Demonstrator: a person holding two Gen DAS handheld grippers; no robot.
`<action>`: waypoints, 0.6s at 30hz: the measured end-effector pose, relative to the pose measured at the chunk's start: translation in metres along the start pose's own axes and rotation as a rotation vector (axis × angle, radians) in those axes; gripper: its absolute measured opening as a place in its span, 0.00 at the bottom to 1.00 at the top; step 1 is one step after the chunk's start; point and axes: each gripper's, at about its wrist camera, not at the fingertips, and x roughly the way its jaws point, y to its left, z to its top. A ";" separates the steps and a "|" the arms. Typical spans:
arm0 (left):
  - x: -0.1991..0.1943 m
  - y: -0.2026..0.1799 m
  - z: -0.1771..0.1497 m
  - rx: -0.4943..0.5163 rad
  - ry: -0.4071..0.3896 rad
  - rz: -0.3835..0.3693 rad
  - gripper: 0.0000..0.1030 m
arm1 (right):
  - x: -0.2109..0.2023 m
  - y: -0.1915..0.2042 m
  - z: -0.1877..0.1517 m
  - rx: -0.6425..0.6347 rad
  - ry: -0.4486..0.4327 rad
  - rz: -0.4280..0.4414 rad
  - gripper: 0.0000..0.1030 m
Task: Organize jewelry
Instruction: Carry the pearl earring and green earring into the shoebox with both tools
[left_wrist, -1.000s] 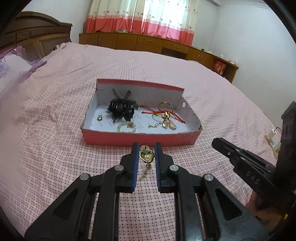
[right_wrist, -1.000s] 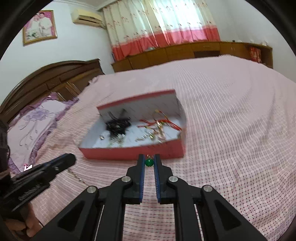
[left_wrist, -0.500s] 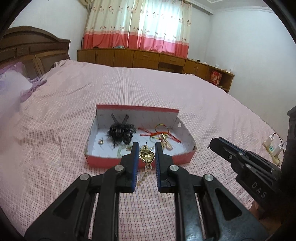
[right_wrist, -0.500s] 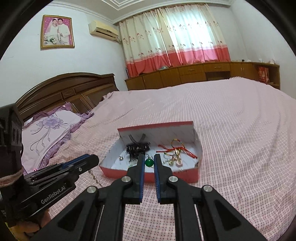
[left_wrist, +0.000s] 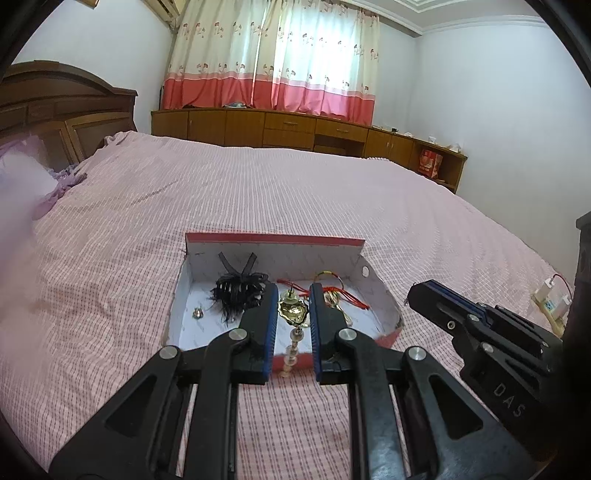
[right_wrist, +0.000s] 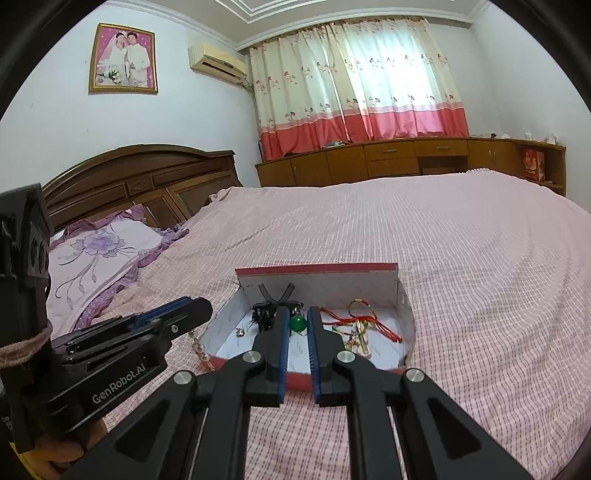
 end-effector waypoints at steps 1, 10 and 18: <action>0.003 0.001 0.001 0.001 -0.004 0.001 0.08 | 0.004 -0.001 0.001 -0.001 -0.001 0.000 0.11; 0.030 0.008 0.009 0.000 -0.034 0.015 0.08 | 0.039 -0.012 0.007 -0.009 -0.015 -0.019 0.11; 0.058 0.014 0.007 -0.001 -0.046 0.054 0.08 | 0.072 -0.023 0.005 -0.020 -0.004 -0.057 0.11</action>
